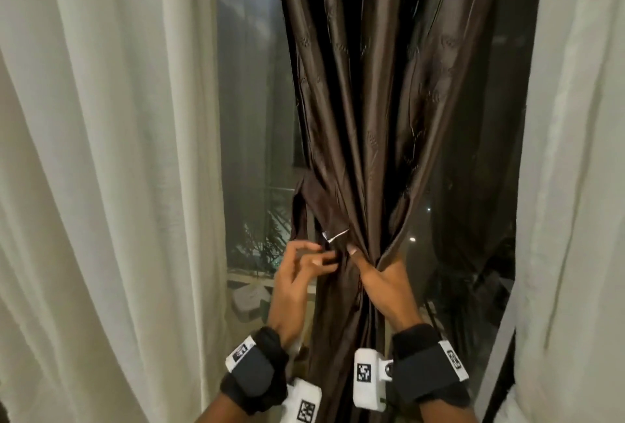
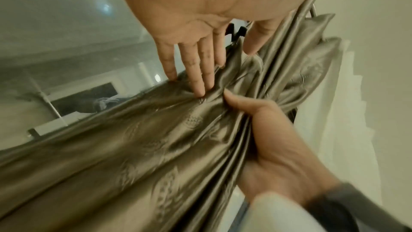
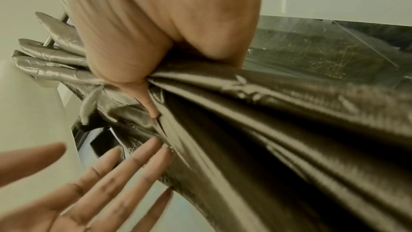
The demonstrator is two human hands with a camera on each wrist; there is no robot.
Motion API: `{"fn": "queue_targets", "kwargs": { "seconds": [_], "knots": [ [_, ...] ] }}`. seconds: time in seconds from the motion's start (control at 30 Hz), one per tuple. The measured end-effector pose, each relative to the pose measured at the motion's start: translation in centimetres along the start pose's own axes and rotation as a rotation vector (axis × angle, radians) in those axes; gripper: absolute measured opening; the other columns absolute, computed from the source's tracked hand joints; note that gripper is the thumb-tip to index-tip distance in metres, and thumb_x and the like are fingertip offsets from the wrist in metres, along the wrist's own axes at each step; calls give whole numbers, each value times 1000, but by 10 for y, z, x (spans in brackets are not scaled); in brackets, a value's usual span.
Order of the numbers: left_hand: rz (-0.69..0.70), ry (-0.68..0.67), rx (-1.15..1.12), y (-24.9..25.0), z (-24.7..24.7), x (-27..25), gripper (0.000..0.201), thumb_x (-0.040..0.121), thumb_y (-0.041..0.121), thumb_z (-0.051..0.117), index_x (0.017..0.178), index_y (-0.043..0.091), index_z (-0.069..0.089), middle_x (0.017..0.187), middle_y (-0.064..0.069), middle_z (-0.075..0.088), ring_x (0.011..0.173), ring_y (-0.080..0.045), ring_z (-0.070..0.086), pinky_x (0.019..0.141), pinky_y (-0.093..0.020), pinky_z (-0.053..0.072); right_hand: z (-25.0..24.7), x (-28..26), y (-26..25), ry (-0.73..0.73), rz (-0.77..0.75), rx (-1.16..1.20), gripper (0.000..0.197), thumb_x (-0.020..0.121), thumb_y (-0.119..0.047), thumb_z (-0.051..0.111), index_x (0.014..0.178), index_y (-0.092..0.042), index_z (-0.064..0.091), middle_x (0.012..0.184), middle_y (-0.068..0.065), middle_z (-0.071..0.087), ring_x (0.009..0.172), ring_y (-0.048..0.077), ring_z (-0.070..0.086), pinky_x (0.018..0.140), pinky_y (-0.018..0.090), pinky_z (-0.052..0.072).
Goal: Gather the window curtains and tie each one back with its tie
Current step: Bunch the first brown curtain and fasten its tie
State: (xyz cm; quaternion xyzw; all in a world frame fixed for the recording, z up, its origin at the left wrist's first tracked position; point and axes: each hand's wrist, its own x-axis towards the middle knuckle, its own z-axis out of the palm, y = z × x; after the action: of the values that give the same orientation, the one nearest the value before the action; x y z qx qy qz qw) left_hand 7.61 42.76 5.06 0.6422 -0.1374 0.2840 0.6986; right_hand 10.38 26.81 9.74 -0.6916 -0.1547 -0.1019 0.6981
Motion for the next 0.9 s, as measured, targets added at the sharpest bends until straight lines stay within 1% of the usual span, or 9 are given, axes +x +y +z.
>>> {"fn": "queue_targets", "kwargs": {
  "seconds": [0.1, 0.23, 0.33, 0.43, 0.57, 0.63, 0.7, 0.8, 0.9],
  "knots": [
    [102, 142, 147, 20, -5, 21, 28, 98, 38, 67, 118, 21, 60, 111, 3, 78, 101, -20, 78, 95, -48, 62, -1, -2, 4, -39, -6, 7, 29, 100, -23, 72, 91, -43, 53, 92, -34, 55, 76, -18, 56, 64, -1, 43],
    [137, 162, 115, 39, -5, 46, 56, 88, 56, 75, 129, 25, 55, 121, 7, 73, 114, -14, 73, 100, -38, 60, 0, 0, 10, -40, -17, 17, 24, 99, -28, 72, 114, -40, 57, 101, -32, 60, 88, -17, 55, 70, 0, 42],
    [68, 246, 59, 50, -5, 65, 68, 78, 70, 75, 120, 19, 58, 118, -4, 69, 106, -19, 70, 89, -32, 60, 1, -1, 9, -26, 4, 19, 15, 99, -29, 73, 104, -38, 61, 97, -28, 62, 86, -11, 58, 70, 2, 44],
    [-63, 211, -125, 62, -4, 75, 69, 87, 63, 76, 124, 9, 57, 111, -2, 71, 102, -18, 71, 81, -25, 60, 6, -4, 6, -40, 9, -3, 22, 97, -29, 75, 114, -36, 62, 103, -28, 64, 97, 3, 63, 84, 15, 46],
    [-89, 16, -275, 71, 4, 74, 53, 96, 41, 68, 139, 12, 58, 128, -5, 77, 119, -22, 75, 94, -31, 62, 18, -6, 0, -85, -42, -84, 41, 91, -22, 83, 115, -46, 58, 112, -29, 64, 103, -10, 62, 96, 18, 52],
    [-70, -28, -218, 67, 8, 74, 64, 95, 48, 71, 147, 13, 55, 138, -5, 73, 126, -20, 71, 106, -38, 58, 22, -6, -5, -112, -79, -89, 45, 88, -24, 86, 114, -49, 61, 111, -27, 71, 108, -6, 68, 90, 9, 51],
    [-94, -31, -186, 66, 10, 77, 70, 98, 58, 66, 154, 17, 52, 146, -1, 68, 134, -17, 66, 115, -42, 52, 24, -6, -15, -117, -101, -52, 50, 85, -29, 89, 123, -48, 62, 115, -25, 76, 113, -6, 70, 91, 13, 55],
    [-109, -17, -201, 67, 7, 78, 62, 105, 64, 48, 147, 19, 59, 144, -4, 69, 133, -17, 66, 115, -40, 50, 24, -4, -35, -134, -97, 48, 44, 84, -19, 88, 115, -42, 64, 106, -32, 76, 104, -9, 72, 82, 10, 57],
    [-116, 72, -214, 67, 0, 75, 60, 98, 72, 51, 129, 22, 65, 146, -17, 58, 135, -25, 62, 118, -47, 48, 22, 3, -43, -87, -38, 114, 39, 85, -8, 86, 107, -33, 68, 99, -19, 82, 95, -1, 77, 80, 16, 61]
  ]
}}
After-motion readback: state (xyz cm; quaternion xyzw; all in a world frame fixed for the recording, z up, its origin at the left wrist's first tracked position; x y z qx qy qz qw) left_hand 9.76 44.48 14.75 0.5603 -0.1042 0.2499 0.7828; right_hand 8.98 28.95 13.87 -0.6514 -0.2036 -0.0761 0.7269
